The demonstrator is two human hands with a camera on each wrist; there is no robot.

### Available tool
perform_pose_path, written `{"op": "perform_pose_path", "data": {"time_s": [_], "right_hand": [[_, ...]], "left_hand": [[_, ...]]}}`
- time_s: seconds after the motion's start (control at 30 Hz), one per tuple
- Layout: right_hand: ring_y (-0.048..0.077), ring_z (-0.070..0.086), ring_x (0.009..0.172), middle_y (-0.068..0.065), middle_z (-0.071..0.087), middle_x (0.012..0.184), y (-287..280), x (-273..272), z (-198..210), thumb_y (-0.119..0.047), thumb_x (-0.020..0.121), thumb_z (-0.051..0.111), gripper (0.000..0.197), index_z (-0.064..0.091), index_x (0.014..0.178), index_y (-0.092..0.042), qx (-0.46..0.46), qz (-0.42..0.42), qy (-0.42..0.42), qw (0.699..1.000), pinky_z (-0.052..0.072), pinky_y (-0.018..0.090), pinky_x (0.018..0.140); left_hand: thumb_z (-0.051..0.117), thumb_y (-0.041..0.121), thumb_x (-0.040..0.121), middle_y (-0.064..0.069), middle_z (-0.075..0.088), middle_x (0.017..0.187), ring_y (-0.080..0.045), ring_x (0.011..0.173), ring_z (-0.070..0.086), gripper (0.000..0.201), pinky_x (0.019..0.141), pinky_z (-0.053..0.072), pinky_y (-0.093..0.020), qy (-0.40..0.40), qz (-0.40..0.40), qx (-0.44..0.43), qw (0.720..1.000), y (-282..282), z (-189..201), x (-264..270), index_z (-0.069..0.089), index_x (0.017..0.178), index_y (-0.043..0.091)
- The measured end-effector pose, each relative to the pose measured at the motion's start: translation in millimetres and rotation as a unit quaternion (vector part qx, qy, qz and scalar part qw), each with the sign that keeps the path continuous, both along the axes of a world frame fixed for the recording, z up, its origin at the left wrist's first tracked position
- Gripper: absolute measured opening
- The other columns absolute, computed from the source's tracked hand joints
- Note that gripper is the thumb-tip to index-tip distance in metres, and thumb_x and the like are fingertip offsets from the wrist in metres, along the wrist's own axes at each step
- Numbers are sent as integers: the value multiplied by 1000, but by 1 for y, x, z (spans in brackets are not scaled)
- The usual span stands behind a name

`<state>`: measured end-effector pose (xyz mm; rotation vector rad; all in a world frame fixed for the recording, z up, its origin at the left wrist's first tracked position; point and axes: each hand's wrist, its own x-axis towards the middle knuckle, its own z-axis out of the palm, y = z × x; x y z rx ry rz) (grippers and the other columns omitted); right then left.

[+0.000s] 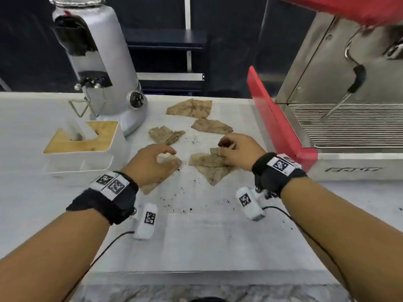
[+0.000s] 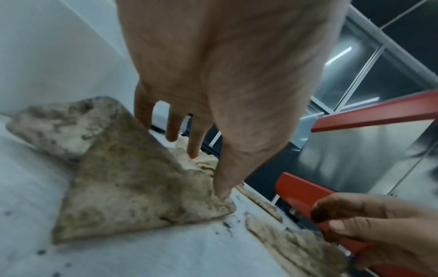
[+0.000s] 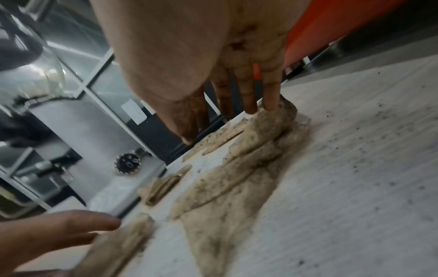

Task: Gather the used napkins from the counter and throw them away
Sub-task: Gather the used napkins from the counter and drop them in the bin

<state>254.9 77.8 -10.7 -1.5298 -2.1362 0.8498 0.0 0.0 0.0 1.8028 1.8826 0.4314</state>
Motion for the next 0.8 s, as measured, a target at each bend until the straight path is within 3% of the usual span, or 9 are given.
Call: {"op": "perform_pose_path", "data": {"time_s": [0.07, 0.13, 0.23, 0.4, 0.47, 0.57, 0.63, 0.7, 0.8], "right_hand": [[23, 57, 111, 1, 58, 124, 12, -5, -5, -40, 90, 65, 24, 66, 110, -26, -4, -21, -60, 998, 44, 29, 88], [29, 50, 124, 6, 51, 137, 23, -9, -14, -47, 88, 63, 27, 64, 111, -32, -8, -12, -138, 990, 44, 34, 98], [37, 48, 122, 10, 49, 136, 27, -12, -28, -52, 86, 59, 43, 59, 126, -34, -21, 39, -248, 968, 45, 42, 100], [38, 52, 117, 9, 49, 131, 23, -19, -32, -56, 80, 72, 63, 56, 136, -31, -34, 78, -308, 948, 45, 42, 103], [35, 56, 112, 8, 56, 122, 22, -20, -33, -52, 80, 75, 54, 63, 127, -29, -24, 71, -308, 948, 49, 40, 97], [29, 63, 102, 4, 66, 102, 24, -19, -32, -25, 84, 72, 23, 73, 107, -23, -12, 57, -283, 957, 53, 34, 84], [26, 64, 101, 3, 69, 100, 23, -17, -33, -13, 84, 65, 24, 74, 104, -22, -11, 46, -272, 961, 52, 31, 81], [23, 63, 104, 3, 70, 108, 23, -14, -33, -16, 85, 68, 29, 73, 113, -21, -7, 34, -245, 969, 47, 27, 79], [22, 64, 106, 0, 71, 107, 19, -10, -32, -40, 81, 79, 42, 71, 117, -19, 2, 19, -178, 984, 41, 22, 75]], "left_hand": [[52, 61, 69, 3, 57, 128, -22, 122, 51, 41, 103, 43, -41, 64, -9, -21, 998, 11, -10, -10, 59, 107, 46], [48, 60, 68, 1, 57, 130, -27, 120, 51, 44, 100, 46, -47, 110, -2, -83, 991, 16, -18, -17, 54, 111, 51], [57, 47, 77, -6, 59, 127, -30, 114, 56, 40, 97, 48, -42, 139, -17, -108, 984, 13, -23, -18, 60, 115, 39], [54, 36, 88, -13, 65, 119, -31, 109, 60, 36, 91, 46, -30, 99, 9, -59, 993, 8, -25, -13, 67, 116, 18], [55, 26, 90, -11, 64, 122, -29, 111, 59, 32, 91, 45, -28, 96, 9, -55, 994, 8, -29, -15, 65, 119, 18], [57, 13, 86, -8, 65, 120, -24, 108, 59, 31, 84, 45, -25, 79, 18, -54, 995, 10, -35, -21, 66, 115, 20], [54, 12, 86, -6, 67, 115, -22, 98, 60, 29, 78, 45, -25, 66, 15, -47, 997, 11, -36, -22, 67, 110, 22], [51, 14, 88, -5, 67, 111, -20, 91, 59, 25, 74, 47, -27, 46, 15, -32, 998, 13, -33, -22, 68, 105, 21], [48, 10, 88, -6, 66, 110, -18, 88, 56, 29, 73, 47, -26, 28, 23, -13, 999, 15, -31, -22, 68, 107, 20]]}}
